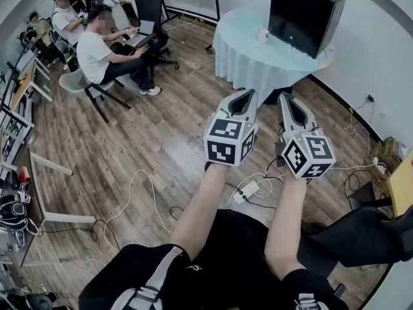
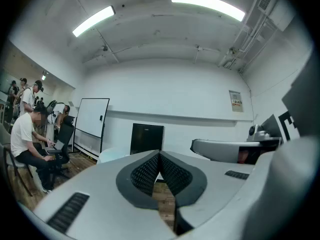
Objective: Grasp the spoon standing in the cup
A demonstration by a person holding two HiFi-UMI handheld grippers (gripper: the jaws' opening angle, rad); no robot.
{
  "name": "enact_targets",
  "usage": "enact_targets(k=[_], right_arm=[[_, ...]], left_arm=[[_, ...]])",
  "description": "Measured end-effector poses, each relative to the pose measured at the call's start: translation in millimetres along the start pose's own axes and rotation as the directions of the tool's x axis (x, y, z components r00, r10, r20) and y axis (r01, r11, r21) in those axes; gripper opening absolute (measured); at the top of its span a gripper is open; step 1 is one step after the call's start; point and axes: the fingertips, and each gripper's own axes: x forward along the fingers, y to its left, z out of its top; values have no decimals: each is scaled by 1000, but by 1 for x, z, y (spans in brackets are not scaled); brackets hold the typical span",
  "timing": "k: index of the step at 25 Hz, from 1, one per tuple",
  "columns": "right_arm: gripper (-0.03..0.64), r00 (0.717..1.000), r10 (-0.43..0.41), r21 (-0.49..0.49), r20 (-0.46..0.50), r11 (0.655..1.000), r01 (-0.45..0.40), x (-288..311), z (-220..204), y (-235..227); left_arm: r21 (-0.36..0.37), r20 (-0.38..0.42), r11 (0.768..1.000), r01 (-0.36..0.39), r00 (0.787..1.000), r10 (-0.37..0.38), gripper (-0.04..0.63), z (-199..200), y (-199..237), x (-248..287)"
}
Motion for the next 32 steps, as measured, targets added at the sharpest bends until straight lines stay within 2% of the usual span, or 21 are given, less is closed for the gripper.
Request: enact_targets(k=[4,12,19,23,29,32], right_arm=[[5,1000,-11,7,-3,1000,11,4,-3,-1],[6,999,-33,36,-36,999,34,18,-28,2],[6,996,-68,46,-48,996,70,61,-44,0],[6,995,-78,28,-56,996,80,96,-46,3],[6,991,-129,41,-26,991,130,148,-36,6],[6,994,-106,23,-14,994,106,170,-33,20]], left_arm=[[24,-1,1000,3,1000,-3,14,1,5,0],[-19,-45,1000,-22,999,21,14,-23,34,-4],[-53,-55,998,-29,998,26,14,-32,83,14],[-82,-38,996,-25,999,22,14,-24,117,31],[-81,-38,997,13,999,-16,14,-8,165,49],[-103,-12,995,-5,1000,3,14,2,198,51]])
